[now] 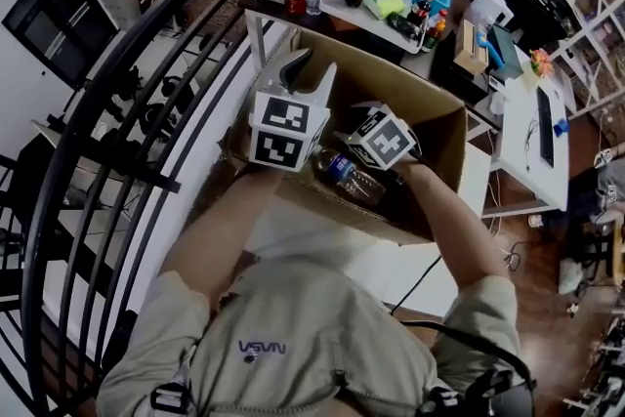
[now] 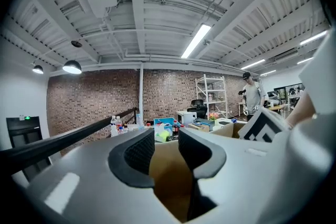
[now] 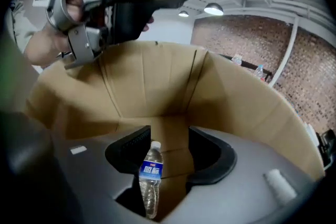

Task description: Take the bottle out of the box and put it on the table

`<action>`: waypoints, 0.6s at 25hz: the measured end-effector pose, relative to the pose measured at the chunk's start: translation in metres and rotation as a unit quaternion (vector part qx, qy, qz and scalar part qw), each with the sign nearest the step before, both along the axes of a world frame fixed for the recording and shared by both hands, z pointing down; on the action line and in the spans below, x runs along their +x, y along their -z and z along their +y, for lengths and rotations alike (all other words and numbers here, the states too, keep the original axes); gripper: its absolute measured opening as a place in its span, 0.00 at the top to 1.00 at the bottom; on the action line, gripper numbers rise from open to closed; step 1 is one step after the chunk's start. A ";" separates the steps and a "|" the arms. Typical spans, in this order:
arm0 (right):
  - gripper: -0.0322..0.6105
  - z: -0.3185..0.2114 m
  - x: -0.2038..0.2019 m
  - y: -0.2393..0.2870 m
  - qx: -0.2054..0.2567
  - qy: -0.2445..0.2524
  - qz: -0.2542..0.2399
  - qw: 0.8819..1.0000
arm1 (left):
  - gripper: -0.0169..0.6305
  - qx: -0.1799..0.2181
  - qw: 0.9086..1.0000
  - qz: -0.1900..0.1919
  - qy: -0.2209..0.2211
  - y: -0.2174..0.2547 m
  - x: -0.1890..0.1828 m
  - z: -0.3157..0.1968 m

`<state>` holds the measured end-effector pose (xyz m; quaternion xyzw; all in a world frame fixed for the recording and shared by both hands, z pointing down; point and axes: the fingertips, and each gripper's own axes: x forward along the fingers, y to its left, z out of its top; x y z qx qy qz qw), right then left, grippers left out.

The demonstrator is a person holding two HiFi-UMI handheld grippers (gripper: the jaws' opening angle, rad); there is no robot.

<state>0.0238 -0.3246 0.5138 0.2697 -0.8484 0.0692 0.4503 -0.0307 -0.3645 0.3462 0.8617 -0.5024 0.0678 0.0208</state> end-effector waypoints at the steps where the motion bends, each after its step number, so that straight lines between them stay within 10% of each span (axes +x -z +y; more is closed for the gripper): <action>1: 0.60 0.001 0.000 -0.012 -0.011 0.008 0.013 1.000 | 0.79 -0.003 1.000 0.001 0.001 -0.002 0.000 0.000; 15: 0.50 0.042 0.022 -0.143 -0.158 0.069 0.145 0.974 | 0.79 -0.021 1.000 0.008 -0.010 -0.020 0.009 0.003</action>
